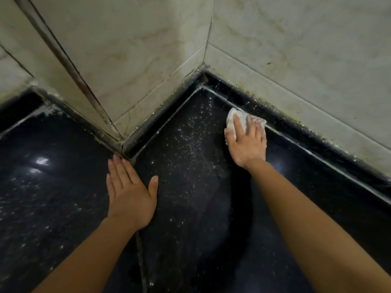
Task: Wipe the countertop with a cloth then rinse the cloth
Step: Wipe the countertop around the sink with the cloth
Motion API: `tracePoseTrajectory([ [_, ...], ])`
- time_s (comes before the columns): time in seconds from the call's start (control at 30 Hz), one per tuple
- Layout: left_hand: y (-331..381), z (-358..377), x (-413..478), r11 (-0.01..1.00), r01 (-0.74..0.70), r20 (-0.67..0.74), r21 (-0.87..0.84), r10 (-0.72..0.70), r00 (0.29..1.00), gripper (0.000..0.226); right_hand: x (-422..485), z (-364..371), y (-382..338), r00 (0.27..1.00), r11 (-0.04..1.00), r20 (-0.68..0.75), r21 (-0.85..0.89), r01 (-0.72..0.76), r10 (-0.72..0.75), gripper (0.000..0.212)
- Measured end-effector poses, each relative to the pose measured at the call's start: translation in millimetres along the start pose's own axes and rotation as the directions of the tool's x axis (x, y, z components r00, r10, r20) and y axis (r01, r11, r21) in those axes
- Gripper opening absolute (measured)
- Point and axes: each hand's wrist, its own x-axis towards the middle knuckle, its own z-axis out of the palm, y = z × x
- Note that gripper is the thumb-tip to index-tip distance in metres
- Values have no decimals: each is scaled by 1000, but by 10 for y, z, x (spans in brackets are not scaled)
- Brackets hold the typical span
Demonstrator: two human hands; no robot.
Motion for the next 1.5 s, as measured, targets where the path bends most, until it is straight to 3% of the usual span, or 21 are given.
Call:
tracePoseTrajectory([
  [0.17,3,-3,-11,1000,0,-1,4,0,1000,82,-458,115,-118,941,946,114,-23,322,-317,57],
  [0.3,-10,-3,-2,1000,-2,-6,2,2,1000,83,-987,188,118,775,790,210,-18,613,-596,54],
  [0.37,-15,0,-3,1000,-5,-9,-2,5,1000,84,-981,144,331,719,732,256,-59,678,-646,52],
  [0.43,-10,9,-1,1000,-9,-22,-5,9,1000,84,-783,96,406,787,790,196,-81,608,-585,57],
  [0.5,-5,19,-3,1000,-9,-34,-7,8,999,84,-494,55,296,899,899,77,-51,435,-431,63],
  [0.57,2,23,-7,1000,-7,-39,-10,6,999,83,-206,49,45,963,962,24,-23,271,-270,55],
  [0.67,5,22,-10,1000,-6,-46,-9,5,999,82,103,81,-450,998,997,16,36,63,-64,54],
  [0.8,15,-9,-23,1000,3,-40,-11,-3,999,80,351,133,-958,988,971,10,183,-155,156,55],
  [0.87,13,-15,-23,1000,2,-34,-17,-3,999,79,382,141,-1045,992,977,8,173,-125,125,55],
  [0.97,10,-30,-27,1000,-4,-24,-15,4,1000,80,219,153,-967,994,991,17,74,109,-110,54],
  [1.17,-1,-47,-30,1000,-18,-6,-21,18,1000,80,-333,133,-379,850,857,121,0,516,-512,50],
  [1.23,0,-46,-22,999,-22,-7,-23,22,1000,79,-271,95,-232,849,853,119,-27,521,-515,51],
  [1.37,-3,-42,-20,999,-16,-3,-31,16,1000,79,99,83,-564,994,993,-43,54,106,-104,50],
  [1.5,-8,-34,-21,999,-5,-9,-34,5,1000,79,419,82,-1202,973,942,-4,249,-223,232,53],
])
